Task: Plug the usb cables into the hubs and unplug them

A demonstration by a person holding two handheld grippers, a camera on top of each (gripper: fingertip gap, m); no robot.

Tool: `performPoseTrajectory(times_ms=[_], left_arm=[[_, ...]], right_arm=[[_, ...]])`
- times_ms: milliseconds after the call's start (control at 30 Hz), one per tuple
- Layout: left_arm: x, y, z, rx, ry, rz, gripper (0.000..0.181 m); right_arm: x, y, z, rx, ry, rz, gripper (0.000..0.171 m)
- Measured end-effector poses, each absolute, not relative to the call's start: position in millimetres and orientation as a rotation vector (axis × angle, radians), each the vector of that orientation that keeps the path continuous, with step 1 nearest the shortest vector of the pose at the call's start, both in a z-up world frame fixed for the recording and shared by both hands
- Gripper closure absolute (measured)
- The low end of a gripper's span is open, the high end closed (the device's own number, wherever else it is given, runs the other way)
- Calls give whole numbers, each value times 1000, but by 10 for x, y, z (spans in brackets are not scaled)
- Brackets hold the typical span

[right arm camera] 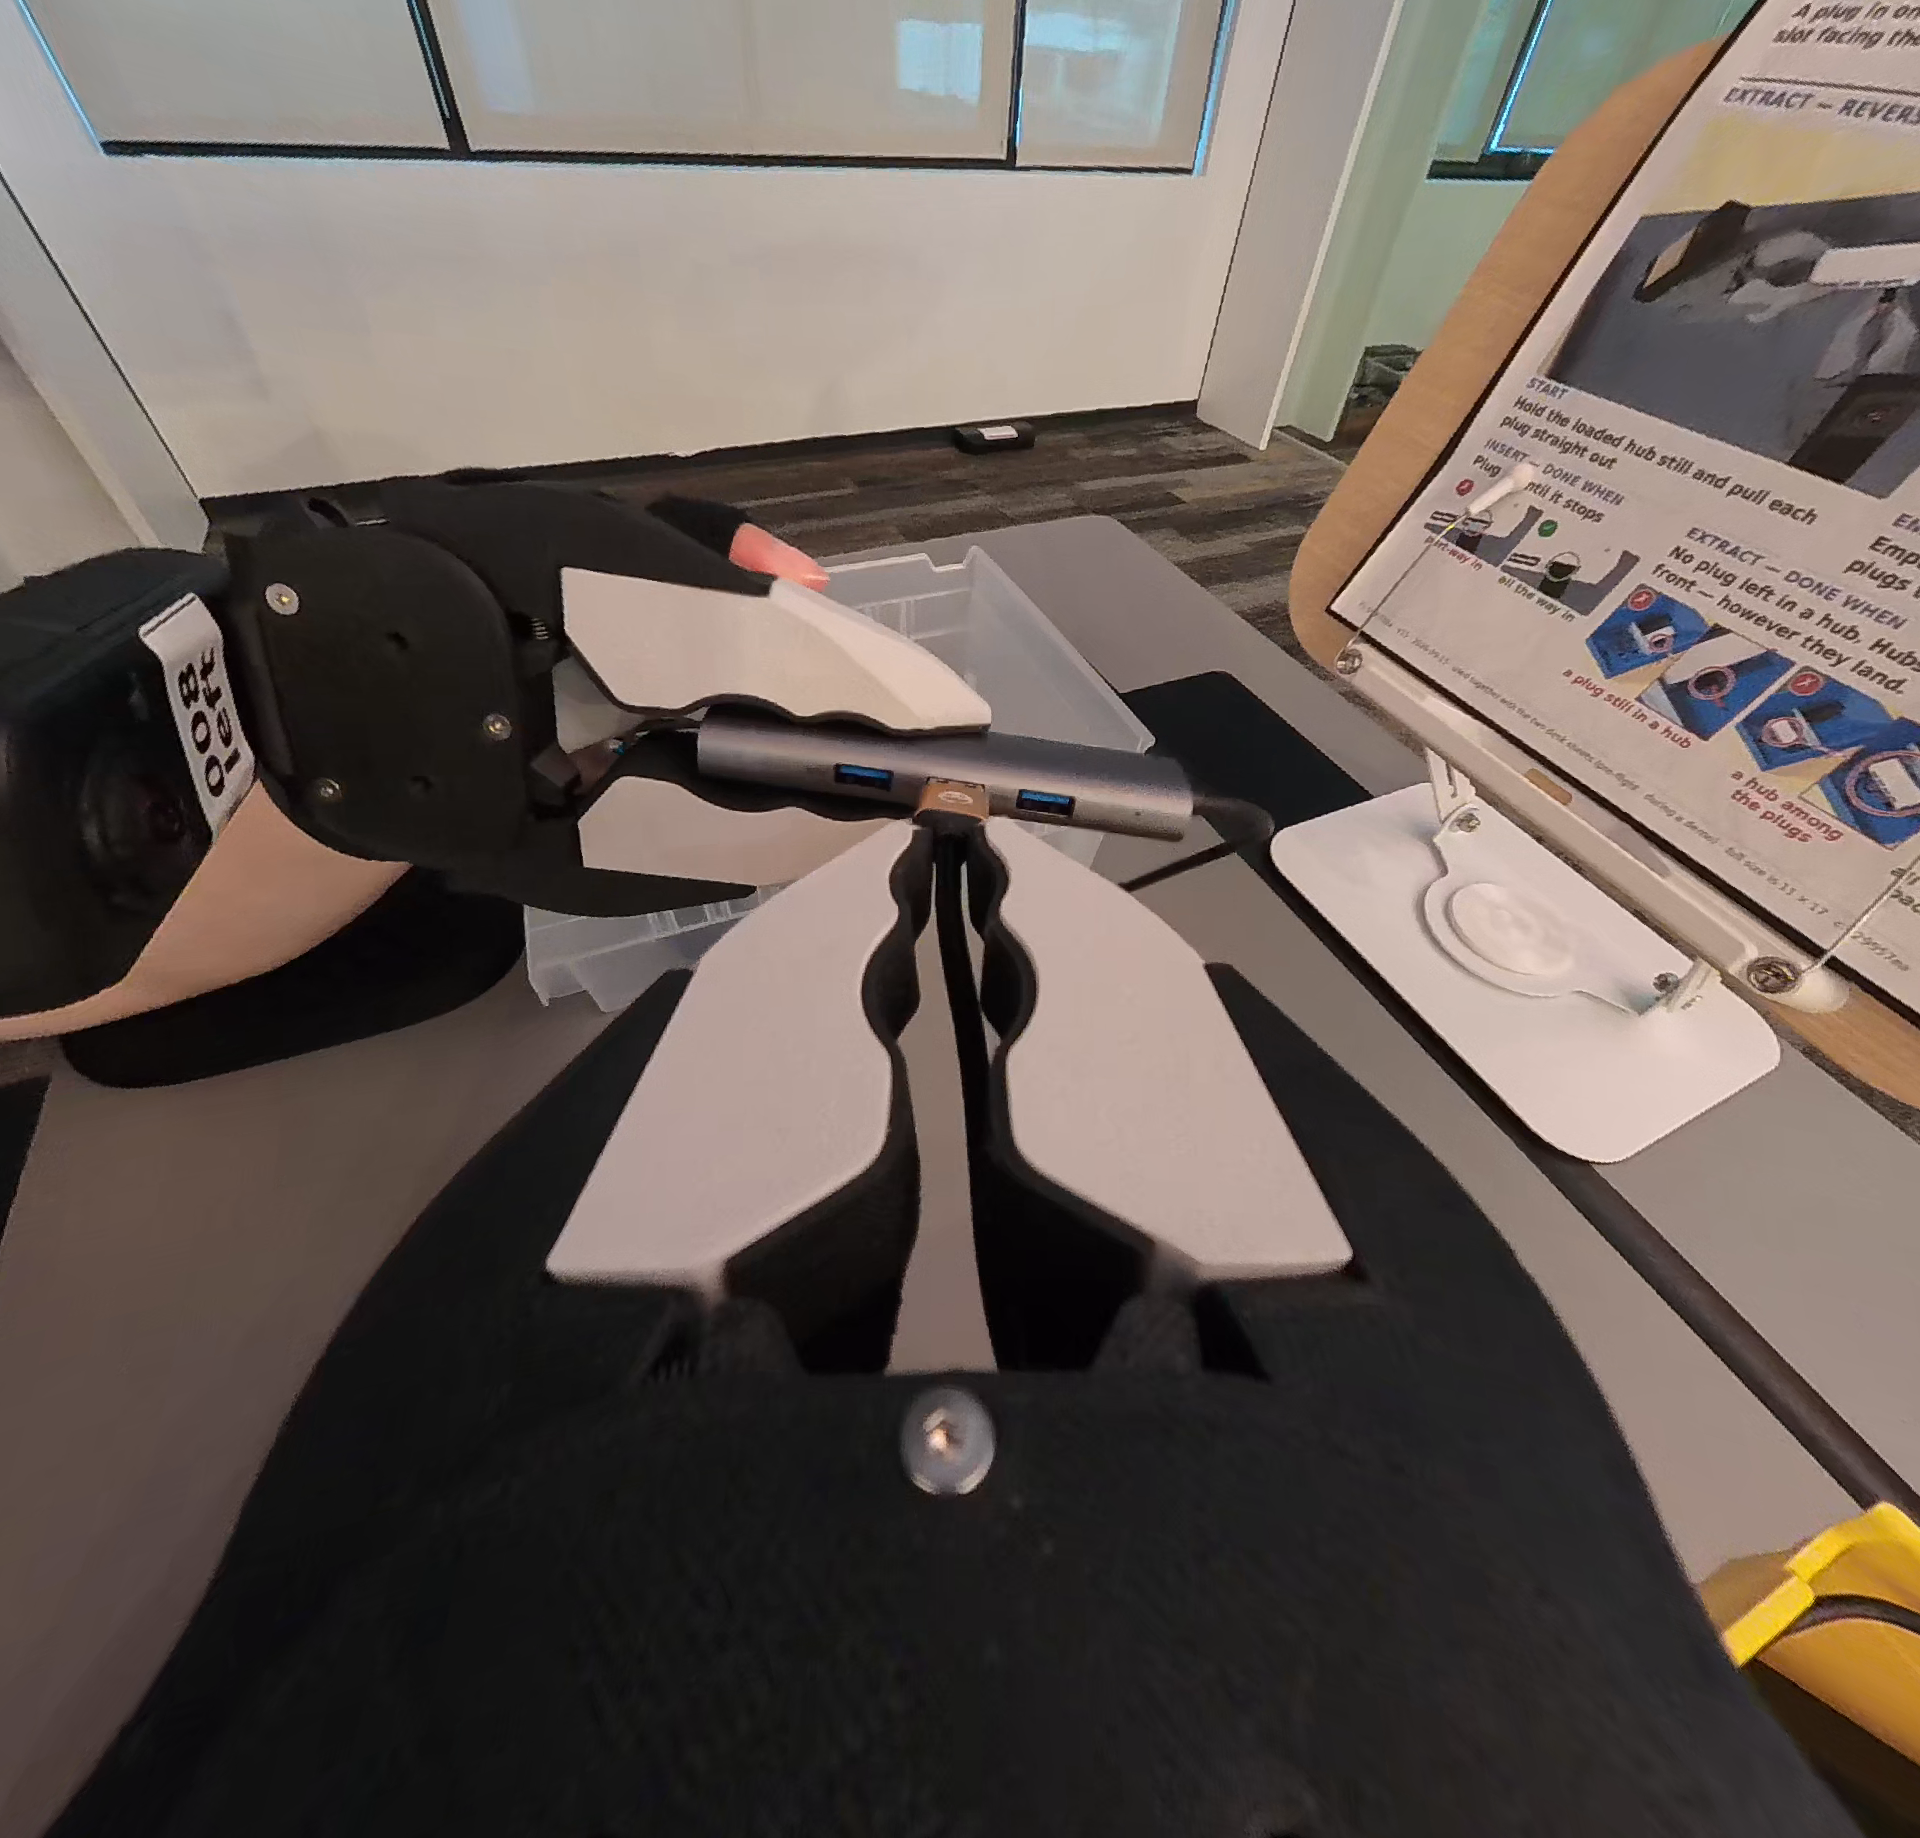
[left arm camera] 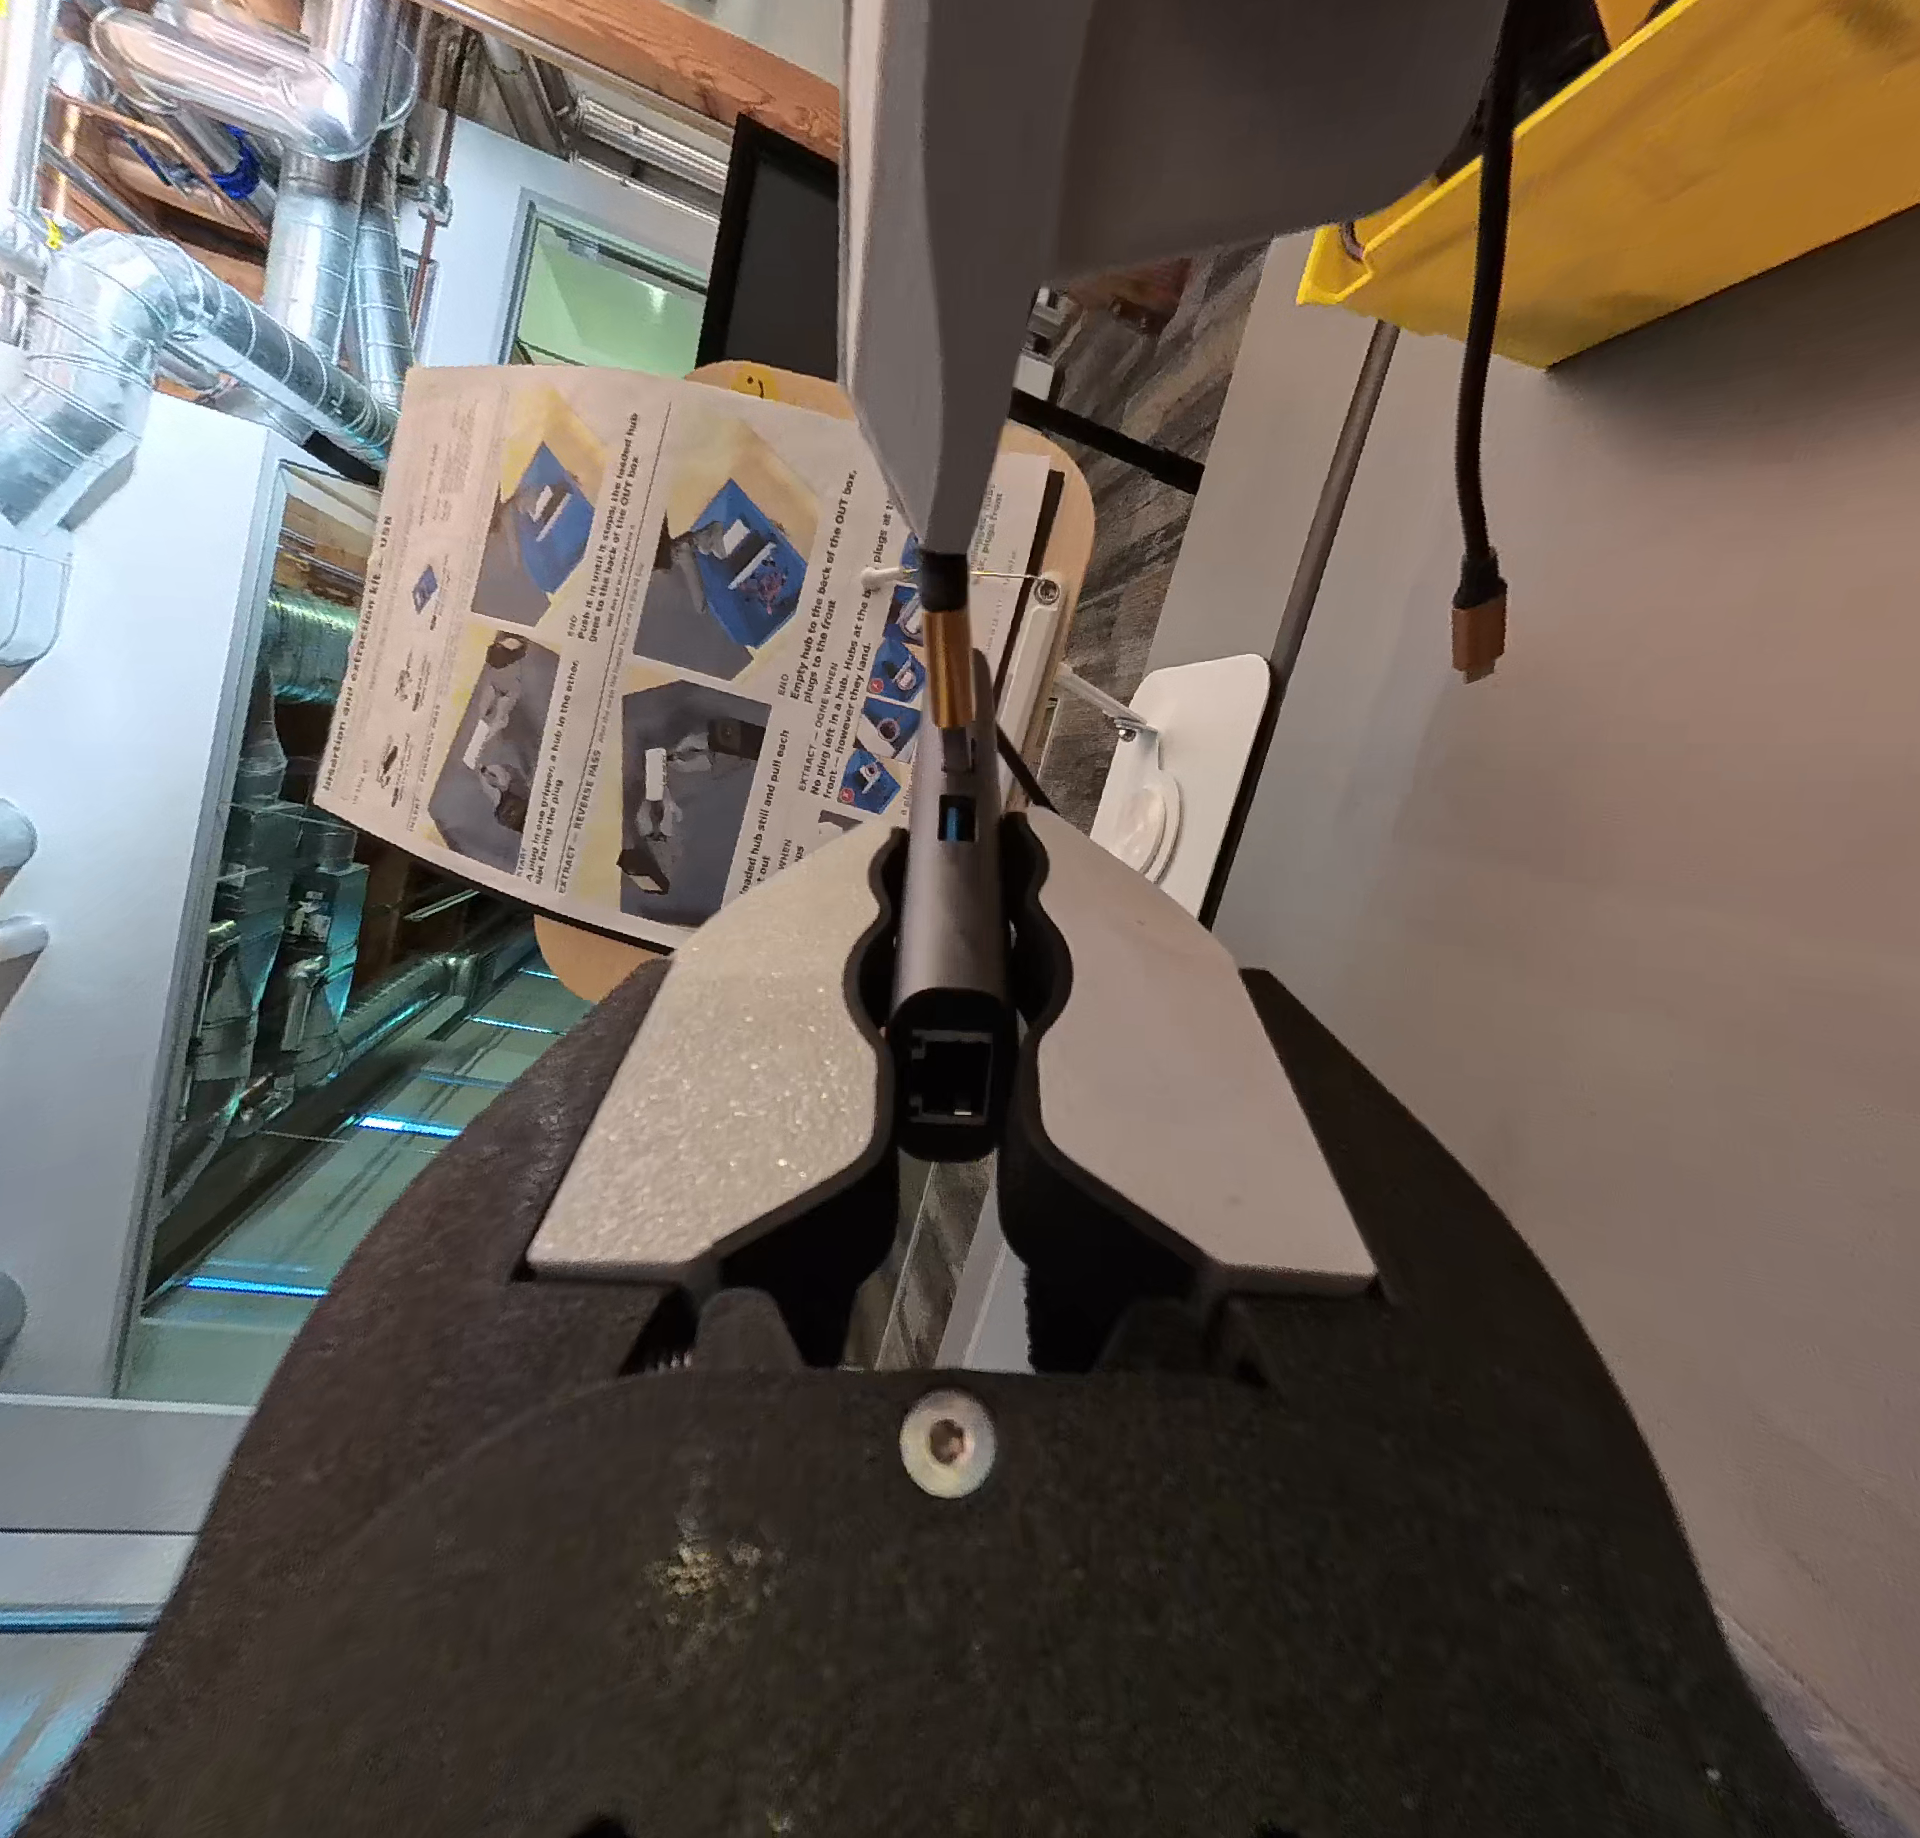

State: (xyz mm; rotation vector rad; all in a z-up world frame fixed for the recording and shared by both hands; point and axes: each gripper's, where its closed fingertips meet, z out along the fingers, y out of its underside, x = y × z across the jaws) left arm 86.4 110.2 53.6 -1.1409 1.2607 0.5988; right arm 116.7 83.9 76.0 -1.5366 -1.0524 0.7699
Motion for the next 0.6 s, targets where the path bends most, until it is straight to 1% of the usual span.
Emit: performPoseTrajectory(times_ms=[167, 300, 600], left_arm=[[840, 1090, 603, -1146, 1224, 578, 165], [818, 1051, 672, -1109, 1223, 609, 165], [902, 1002, 666, -1082, 1218, 619, 165]], right_arm=[[1163, 815, 739, -1549, -1081, 748, 163], [1143, 788, 835, -1501, -1056, 740, 163], [1224, 772, 857, -1517, -1080, 714, 163]])
